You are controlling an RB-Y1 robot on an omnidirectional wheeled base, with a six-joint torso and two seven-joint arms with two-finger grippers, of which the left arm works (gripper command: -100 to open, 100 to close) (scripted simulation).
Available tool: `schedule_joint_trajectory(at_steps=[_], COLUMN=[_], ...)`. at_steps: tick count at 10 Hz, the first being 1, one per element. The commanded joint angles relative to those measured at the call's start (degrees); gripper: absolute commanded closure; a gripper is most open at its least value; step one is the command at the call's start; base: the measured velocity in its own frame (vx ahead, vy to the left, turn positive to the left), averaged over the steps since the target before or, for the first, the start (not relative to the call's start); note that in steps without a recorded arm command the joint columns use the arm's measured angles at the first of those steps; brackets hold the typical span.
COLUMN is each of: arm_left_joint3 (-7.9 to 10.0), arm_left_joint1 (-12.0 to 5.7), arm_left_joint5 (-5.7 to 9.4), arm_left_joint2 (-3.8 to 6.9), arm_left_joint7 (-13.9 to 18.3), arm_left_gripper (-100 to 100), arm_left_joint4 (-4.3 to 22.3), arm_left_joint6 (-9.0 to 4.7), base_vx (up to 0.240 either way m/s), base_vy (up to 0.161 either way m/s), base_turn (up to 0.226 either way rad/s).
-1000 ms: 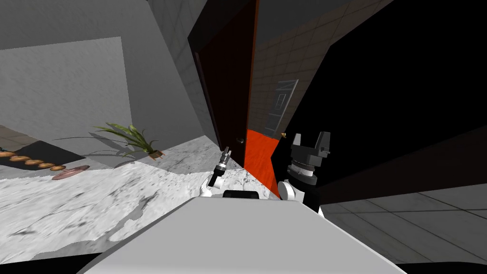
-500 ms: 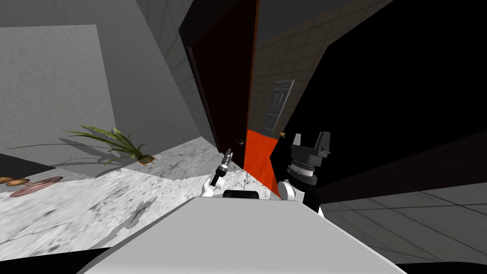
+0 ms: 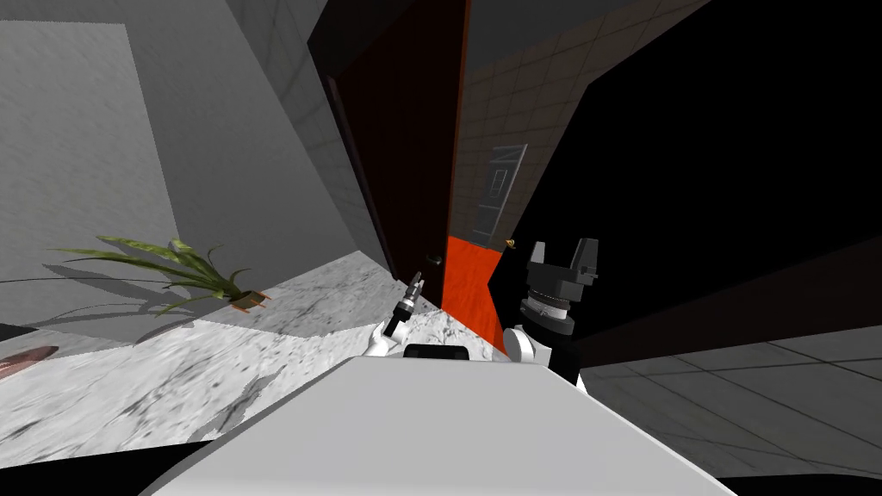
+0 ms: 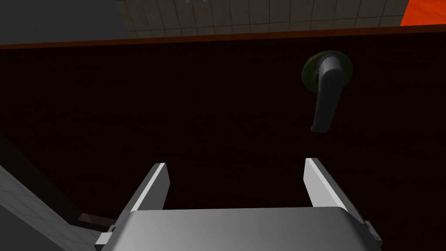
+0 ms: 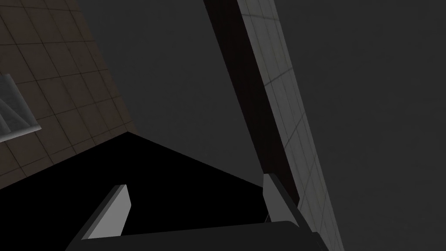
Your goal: Push the door open
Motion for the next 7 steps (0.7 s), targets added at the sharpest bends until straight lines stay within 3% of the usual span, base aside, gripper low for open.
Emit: schedule_joint_trajectory(at_steps=[1,6,7], arm_left_joint3=[-0.62,-2.24,-2.83], arm_left_joint1=[-0.66,-3.34,-4.31], arm_left_joint5=[0.19,0.79,1.01], arm_left_joint2=[0.06,-0.03,-0.07], arm_left_joint7=[0.16,0.52,0.64], arm_left_gripper=[-100,-100,-100], arm_left_joint4=[1.78,8.37,10.76], arm_left_joint6=[0.01,-0.72,-0.99], base_vx=[0.073,0.059,0.079], base_vy=[0.081,0.067,0.106], base_turn=[-0.09,-0.088,-0.141])
